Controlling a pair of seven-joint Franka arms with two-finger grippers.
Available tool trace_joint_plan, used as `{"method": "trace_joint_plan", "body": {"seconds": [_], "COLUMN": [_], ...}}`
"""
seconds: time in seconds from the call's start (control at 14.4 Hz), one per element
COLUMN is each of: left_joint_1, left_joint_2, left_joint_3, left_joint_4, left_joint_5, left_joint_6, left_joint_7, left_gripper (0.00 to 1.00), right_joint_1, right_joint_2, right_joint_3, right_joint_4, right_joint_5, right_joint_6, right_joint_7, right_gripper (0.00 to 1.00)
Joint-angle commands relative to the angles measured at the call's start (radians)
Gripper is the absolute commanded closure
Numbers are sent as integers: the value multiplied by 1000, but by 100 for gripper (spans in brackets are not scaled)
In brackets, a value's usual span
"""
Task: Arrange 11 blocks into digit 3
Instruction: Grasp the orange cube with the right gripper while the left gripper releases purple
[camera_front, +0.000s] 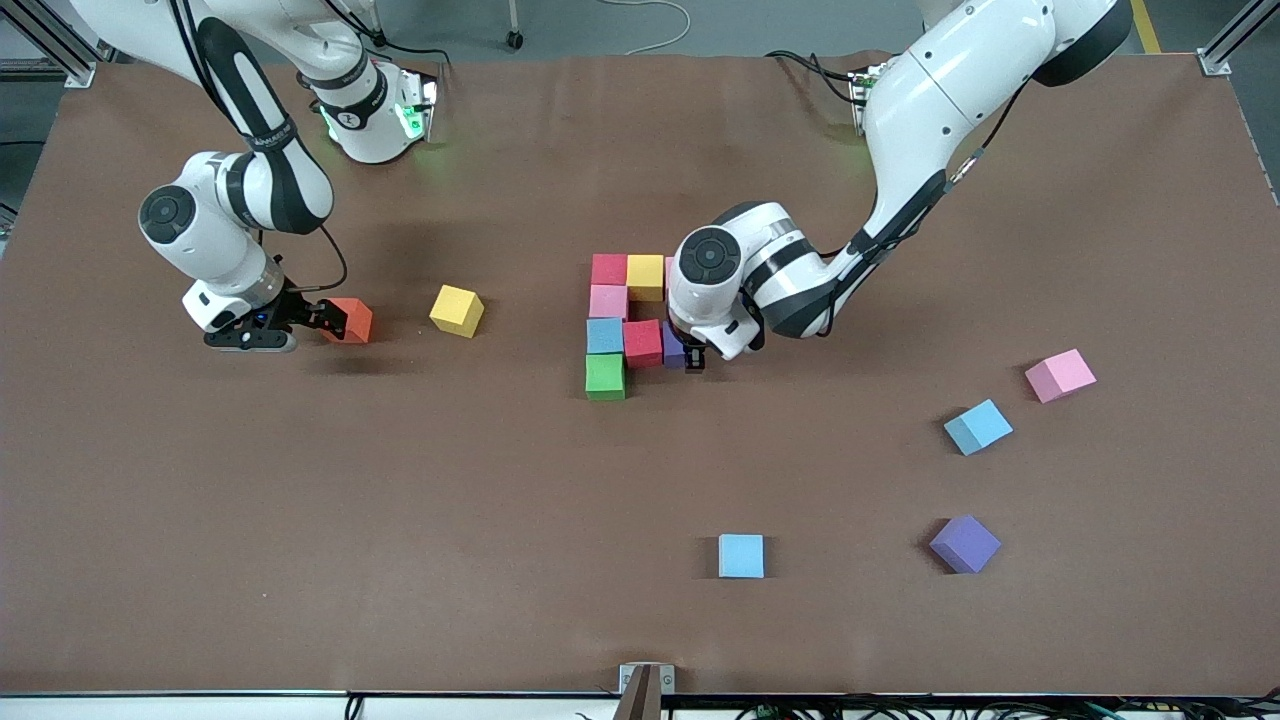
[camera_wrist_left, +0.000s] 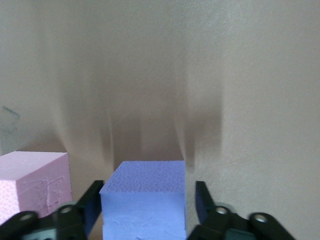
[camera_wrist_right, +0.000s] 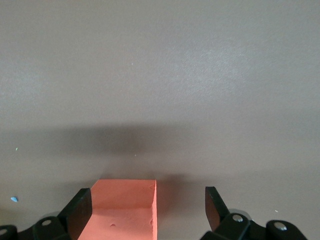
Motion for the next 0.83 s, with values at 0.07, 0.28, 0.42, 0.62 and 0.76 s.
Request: {"method": "trace_joint_plan", "body": {"seconds": [0.07,0.28,0.42,0.62,0.76], "left_joint_1": [-11,-5,-2,9,15], "left_joint_2": [3,-30,-56,-114,-142], "left_joint_3": [8,2,-30,-66,-64], "left_joint_4": [25,30,30,33,59], "left_joint_5": [25,25,22,19,17], "left_joint_6": [-9,-42,-68,-133,-176], "left_joint_7": [-4,-6,-7,-4,36], "left_gripper": [0,0,0,0,0], "right_joint_1": [-5,-1,4,50,50], "right_joint_2": [-18,-21,-21,-22,-25], "right_joint_3": [18,20,22,18,18], "right_joint_4": [-22,-23,-22,-22,-14], "right_joint_5": [8,15,29,102,104], "right_joint_6": [16,4,-8,-13,-48], "right_joint_7": [5,10,10,10,10], "right_gripper": [0,0,0,0,0]}}
